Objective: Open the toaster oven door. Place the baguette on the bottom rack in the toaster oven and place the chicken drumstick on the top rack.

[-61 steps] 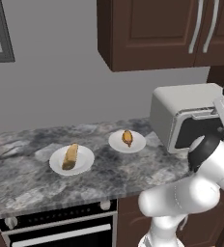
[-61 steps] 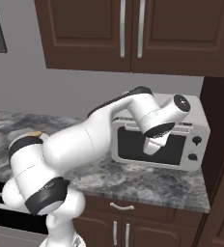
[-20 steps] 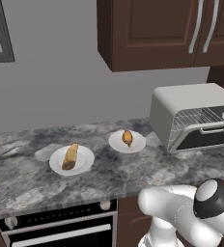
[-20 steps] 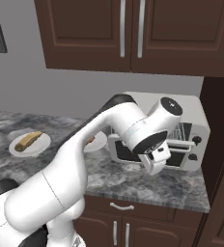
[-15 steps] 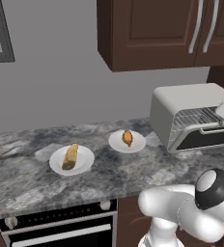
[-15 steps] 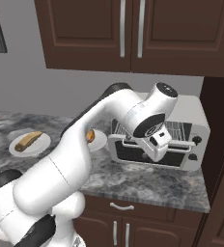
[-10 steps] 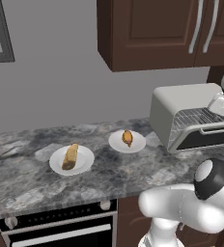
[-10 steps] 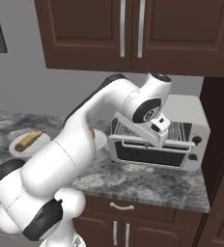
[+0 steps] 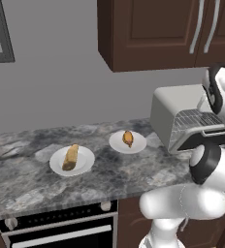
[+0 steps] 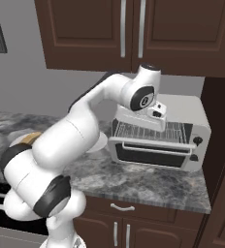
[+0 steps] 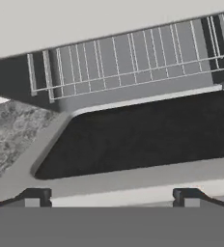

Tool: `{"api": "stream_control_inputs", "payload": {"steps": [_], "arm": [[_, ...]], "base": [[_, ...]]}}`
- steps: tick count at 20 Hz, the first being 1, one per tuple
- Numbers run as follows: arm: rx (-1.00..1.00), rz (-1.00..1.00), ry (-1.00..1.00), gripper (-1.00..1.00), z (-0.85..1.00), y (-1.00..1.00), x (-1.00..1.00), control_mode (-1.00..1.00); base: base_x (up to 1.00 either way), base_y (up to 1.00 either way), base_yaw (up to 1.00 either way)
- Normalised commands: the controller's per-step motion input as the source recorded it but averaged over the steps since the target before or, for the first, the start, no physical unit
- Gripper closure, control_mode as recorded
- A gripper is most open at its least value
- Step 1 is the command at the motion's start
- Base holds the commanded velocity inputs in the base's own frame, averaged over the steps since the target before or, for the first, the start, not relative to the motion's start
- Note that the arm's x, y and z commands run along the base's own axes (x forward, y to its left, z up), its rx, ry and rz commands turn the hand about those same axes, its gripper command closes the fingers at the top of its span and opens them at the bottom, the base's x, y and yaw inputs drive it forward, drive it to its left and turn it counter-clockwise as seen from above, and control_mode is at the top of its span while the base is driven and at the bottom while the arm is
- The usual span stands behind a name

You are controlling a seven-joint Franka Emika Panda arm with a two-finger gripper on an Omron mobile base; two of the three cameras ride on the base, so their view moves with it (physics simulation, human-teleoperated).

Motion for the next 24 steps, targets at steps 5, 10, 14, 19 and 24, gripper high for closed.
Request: {"api": "stream_control_inputs", "payload": {"steps": [5,10,14,19,24], "arm": [[-0.12,0.21,0.0,-1.0,-0.23,0.0,0.41,-1.0],[-0.12,0.19,0.03,-1.0,-0.37,-0.05,-0.1,-1.0],[-0.03,0.12,0.0,-1.0,-0.38,-0.1,-0.36,-1.0],[-0.01,0.03,0.0,-1.0,-0.43,-0.01,-0.45,-1.0],[0.0,0.0,0.04,-1.0,-0.54,0.01,-0.34,-1.0]], "base": [[0.0,0.0,0.0],[0.0,0.0,0.0],[0.0,0.0,0.0],[0.0,0.0,0.0],[0.0,0.0,0.0]]}}
